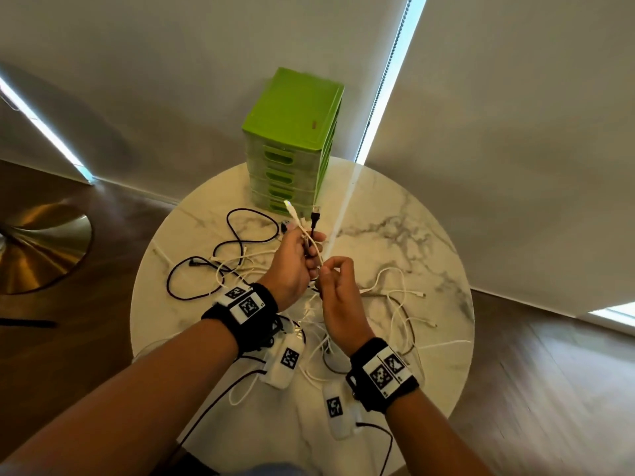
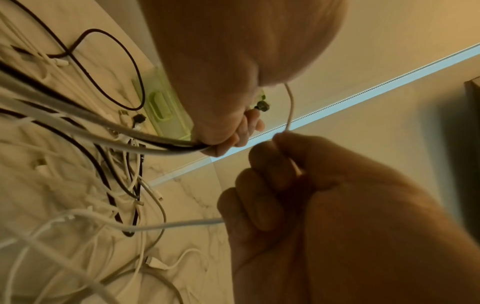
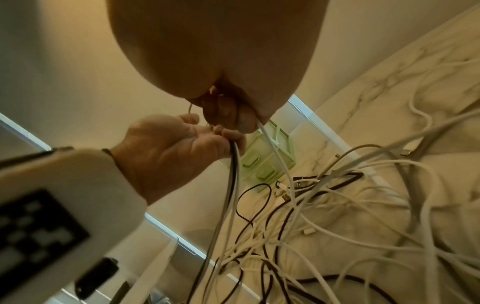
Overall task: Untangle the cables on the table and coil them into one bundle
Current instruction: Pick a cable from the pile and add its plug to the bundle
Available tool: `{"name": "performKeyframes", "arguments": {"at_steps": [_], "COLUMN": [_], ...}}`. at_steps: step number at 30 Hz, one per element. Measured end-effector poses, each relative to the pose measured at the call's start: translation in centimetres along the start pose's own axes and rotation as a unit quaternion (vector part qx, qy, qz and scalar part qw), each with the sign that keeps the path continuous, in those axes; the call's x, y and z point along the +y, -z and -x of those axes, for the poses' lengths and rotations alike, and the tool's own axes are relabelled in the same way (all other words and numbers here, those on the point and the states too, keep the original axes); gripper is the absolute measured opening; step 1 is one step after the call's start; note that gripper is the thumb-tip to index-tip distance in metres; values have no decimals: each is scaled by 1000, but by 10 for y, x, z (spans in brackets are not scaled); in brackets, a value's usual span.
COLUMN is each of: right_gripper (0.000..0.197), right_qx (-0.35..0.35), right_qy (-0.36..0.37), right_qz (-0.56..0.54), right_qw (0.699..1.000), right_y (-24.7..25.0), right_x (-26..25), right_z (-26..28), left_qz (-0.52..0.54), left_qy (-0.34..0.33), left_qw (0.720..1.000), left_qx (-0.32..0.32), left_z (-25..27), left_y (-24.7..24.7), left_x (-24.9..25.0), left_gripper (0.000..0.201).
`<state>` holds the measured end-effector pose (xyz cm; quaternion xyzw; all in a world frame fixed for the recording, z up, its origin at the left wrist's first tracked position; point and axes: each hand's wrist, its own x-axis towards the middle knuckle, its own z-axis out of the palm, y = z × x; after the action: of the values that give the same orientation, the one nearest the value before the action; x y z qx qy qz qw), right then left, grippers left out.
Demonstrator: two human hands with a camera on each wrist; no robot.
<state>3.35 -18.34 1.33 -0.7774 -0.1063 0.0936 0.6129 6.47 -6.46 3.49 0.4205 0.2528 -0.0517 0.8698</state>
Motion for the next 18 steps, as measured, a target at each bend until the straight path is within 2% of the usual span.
{"name": "performKeyframes", "arguments": {"at_steps": [3, 8, 12, 14, 18], "right_gripper": [14, 9, 10, 17, 45], "right_qx": [16, -10, -27, -56, -145], "right_qy": [16, 18, 25, 18, 18], "right_qz": [-4, 26, 40, 58, 98], "right_qw": [1000, 999, 999, 997, 984], "right_y": [-1, -5, -9, -13, -20], "right_x": [-3, -4, -7, -9, 2], "right_z": [10, 25, 38, 42, 47], "left_qz": [29, -16, -70, -92, -51], "left_qy": [8, -4, -36, -54, -62], "left_qw": [999, 1000, 996, 992, 993], "left_qx": [-19, -23, -49, -61, -84], "left_z": [11, 22, 30, 35, 40], "left_y": [3, 7, 14, 17, 21], "left_x": [1, 2, 7, 11, 33], "left_gripper": [53, 38, 37, 38, 38]}}
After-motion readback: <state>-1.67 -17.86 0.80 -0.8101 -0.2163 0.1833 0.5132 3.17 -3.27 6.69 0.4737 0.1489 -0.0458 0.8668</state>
